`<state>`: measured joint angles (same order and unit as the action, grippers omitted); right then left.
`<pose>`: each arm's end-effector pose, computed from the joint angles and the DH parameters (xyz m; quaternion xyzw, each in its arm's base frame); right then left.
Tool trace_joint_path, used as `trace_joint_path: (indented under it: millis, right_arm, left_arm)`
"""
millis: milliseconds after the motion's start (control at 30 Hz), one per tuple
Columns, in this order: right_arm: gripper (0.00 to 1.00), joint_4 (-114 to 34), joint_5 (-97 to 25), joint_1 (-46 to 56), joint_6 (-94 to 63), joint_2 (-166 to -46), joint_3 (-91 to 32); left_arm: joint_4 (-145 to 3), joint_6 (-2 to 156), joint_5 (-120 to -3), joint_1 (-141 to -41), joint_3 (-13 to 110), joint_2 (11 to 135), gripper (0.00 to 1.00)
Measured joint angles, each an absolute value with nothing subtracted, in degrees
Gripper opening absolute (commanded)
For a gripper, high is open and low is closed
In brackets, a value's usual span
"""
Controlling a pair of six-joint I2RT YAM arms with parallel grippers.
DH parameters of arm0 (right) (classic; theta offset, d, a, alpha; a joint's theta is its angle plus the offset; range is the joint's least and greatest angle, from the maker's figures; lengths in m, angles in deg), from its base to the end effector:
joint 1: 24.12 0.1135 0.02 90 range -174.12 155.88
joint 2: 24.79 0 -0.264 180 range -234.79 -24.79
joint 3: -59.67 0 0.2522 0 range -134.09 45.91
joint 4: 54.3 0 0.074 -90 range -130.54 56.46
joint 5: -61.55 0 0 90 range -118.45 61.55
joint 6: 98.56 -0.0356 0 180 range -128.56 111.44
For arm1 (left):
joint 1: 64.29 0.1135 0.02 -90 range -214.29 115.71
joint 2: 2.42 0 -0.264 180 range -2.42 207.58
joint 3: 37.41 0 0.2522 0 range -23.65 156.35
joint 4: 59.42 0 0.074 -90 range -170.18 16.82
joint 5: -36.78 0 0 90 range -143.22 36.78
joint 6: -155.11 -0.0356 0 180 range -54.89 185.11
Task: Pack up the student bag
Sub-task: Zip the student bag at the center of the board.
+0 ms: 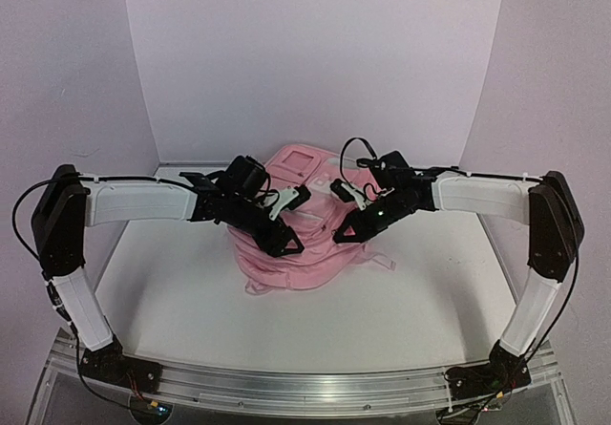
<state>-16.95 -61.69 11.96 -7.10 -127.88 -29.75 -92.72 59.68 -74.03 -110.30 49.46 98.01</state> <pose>0.3038 0.2455 0.2304 -0.3810 0.8246 0.3525 0.2250 0.2592 -0.2867 0.2357 0.4568 0.7952 -0.2829 0.2809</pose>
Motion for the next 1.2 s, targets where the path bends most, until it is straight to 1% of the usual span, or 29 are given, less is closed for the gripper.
trace_joint_path:
  millis: [167, 267, 367, 400, 467, 533, 567, 667, 900, 1200]
  right_arm:
    - [0.00, -17.4, -62.6, 12.0, -10.2, -128.0, -30.2]
    - [0.00, -17.4, -62.6, 12.0, -11.6, -128.0, -30.3]
    - [0.00, -17.4, -62.6, 11.8, -12.5, -128.1, -30.4]
    - [0.00, -17.4, -62.7, 11.8, -12.7, -128.3, -30.4]
    - [0.00, -17.4, -62.8, 11.8, -13.1, -128.6, -30.4]
    - [0.00, -17.4, -63.0, 11.8, -13.3, -128.9, -30.4]
    - [0.00, -17.4, -63.0, 11.8, -13.3, -129.0, -30.4]
    - [0.00, -17.4, -63.7, 10.9, -13.2, -129.0, -30.4]
    - [0.00, -16.0, -65.0, 6.9, -8.0, -129.1, -31.5]
    - [0.00, -12.1, -61.0, 1.3, -0.4, -136.0, -40.5]
  left_arm:
    - [-94.7, 55.1, -72.1, -111.3, 52.1, 101.3, 0.64]
    - [-96.8, 52.4, -69.7, -112.4, 54.4, 103.2, 0.54]
    - [-97.7, 49.8, -64.7, -114.3, 56.1, 104.9, 0.38]
    - [-97.8, 49.2, -62.4, -115.1, 56.4, 105.3, 0.31]
    - [-97.8, 47.4, -58.3, -116.3, 56.8, 106.0, 0.19]
    - [-97.8, 46.1, -55.2, -117.2, 57.0, 106.4, 0.04]
    - [-97.8, 45.3, -54.0, -117.7, 57.0, 106.4, 0.01]
    - [-97.5, 44.0, -51.4, -118.6, 56.6, 106.0, 0.00]
    - [-94.8, 43.7, -50.1, -118.7, 52.1, 101.7, 0.00]
    - [-95.6, 44.1, -50.6, -118.2, 49.1, 98.3, 0.00]
